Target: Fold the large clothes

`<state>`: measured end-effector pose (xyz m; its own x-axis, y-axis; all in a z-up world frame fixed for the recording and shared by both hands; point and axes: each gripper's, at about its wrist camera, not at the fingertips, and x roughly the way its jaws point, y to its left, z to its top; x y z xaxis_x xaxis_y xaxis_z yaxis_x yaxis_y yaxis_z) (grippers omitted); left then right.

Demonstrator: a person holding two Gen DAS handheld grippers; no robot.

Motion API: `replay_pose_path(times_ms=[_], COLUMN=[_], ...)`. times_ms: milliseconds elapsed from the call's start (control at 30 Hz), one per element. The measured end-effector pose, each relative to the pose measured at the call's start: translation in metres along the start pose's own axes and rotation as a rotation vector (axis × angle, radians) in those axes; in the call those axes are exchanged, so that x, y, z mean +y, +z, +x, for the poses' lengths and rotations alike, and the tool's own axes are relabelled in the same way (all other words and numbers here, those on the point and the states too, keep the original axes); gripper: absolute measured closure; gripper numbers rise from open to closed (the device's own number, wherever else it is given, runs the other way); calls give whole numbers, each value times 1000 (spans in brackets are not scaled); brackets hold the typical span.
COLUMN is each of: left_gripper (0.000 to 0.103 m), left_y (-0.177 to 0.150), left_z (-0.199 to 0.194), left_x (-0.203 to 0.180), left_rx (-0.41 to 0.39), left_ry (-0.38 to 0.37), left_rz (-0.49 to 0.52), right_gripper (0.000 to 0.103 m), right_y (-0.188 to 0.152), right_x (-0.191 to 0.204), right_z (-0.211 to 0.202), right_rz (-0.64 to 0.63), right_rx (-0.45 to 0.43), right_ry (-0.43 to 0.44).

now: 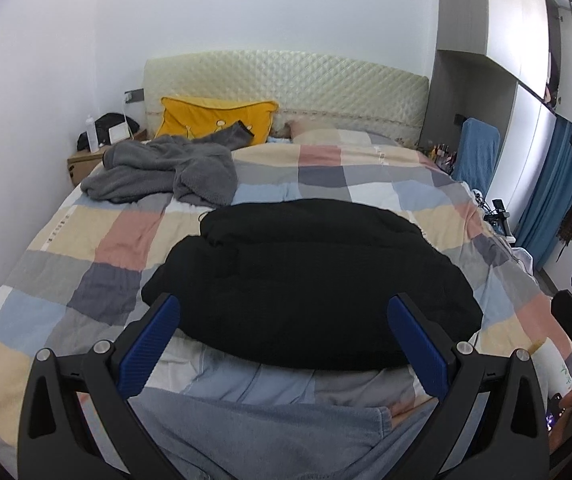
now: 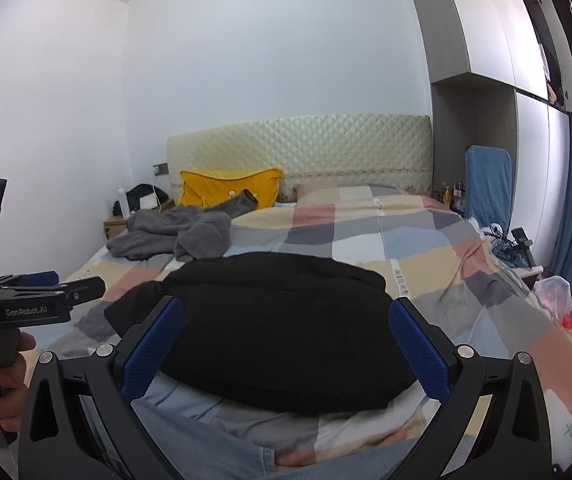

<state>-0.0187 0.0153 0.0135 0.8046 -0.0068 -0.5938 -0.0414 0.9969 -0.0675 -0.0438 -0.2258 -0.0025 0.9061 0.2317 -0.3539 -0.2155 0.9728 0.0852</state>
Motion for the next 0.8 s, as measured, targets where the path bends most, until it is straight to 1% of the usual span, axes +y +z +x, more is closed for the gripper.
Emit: replay_pose_path(times_ms=[100, 200, 300, 467, 800], left_gripper=[0, 0, 0, 0, 0], left_y=[-6, -11, -16, -20, -21], left_z=[3, 6, 8, 12, 17], left_x=[-2, -5, -3, 0, 0], left_rx=[21, 33, 54, 69, 92], left_ry=[7, 49, 44, 57, 53], left_rz=[3, 22, 12, 3, 5], right_gripper=[0, 0, 0, 0, 0], right_y=[-6, -12, -14, -20, -24], right_x=[-1, 0, 2, 0, -6], right_z=[5, 11, 14, 18, 23], right_rz=[12, 10, 5, 14, 33], right_rx=[22, 49, 69, 93, 114], right_ry=[14, 21, 26, 18, 9])
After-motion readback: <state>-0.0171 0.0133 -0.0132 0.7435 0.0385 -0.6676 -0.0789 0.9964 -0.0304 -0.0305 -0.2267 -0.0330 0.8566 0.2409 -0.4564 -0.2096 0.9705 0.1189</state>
